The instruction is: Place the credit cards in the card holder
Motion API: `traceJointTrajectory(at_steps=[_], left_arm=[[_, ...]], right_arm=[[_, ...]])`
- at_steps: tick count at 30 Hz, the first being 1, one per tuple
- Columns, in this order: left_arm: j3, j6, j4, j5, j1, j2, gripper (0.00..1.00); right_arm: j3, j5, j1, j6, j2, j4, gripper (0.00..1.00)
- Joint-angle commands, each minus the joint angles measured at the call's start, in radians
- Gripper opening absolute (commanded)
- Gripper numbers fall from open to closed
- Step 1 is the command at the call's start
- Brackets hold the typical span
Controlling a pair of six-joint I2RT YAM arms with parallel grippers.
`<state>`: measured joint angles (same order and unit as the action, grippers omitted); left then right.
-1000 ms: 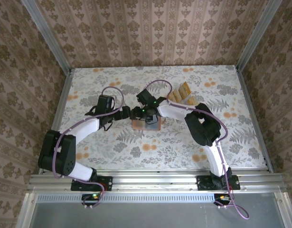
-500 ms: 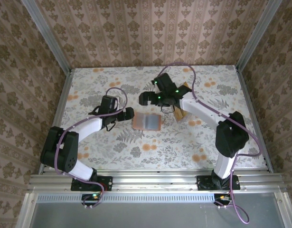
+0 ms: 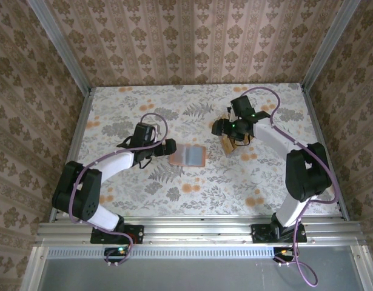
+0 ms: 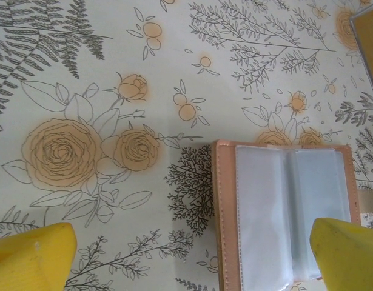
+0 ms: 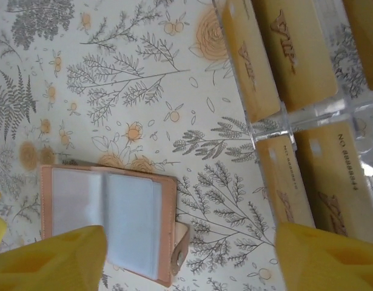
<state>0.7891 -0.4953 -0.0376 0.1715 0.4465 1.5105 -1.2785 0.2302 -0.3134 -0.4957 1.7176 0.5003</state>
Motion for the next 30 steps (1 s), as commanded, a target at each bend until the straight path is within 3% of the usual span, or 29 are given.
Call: traceJointTrajectory(at_steps=[1,5,11,24,30], left_arm=[[0.018,-0.022,-0.005,-0.014,0.003,0.006,1.00],[0.020,-0.027,-0.004,-0.018,0.035,0.010,1.00],[0.033,-0.026,-0.005,-0.020,0.041,0.029,1.00],[0.035,-0.025,-0.005,-0.023,0.050,0.041,1.00],[0.035,-0.025,-0.005,-0.023,0.052,0.047,1.00]], right_arm=[[-0.011,-0.086,-0.011,0.081,0.023,0.086,0.66],[-0.012,-0.172,-0.020,0.123,0.040,0.122,0.53],[-0.031,-0.306,-0.055,0.170,0.072,0.162,0.44],[-0.070,-0.371,-0.074,0.206,0.146,0.182,0.37],[-0.078,-0.427,-0.094,0.230,0.129,0.191,0.39]])
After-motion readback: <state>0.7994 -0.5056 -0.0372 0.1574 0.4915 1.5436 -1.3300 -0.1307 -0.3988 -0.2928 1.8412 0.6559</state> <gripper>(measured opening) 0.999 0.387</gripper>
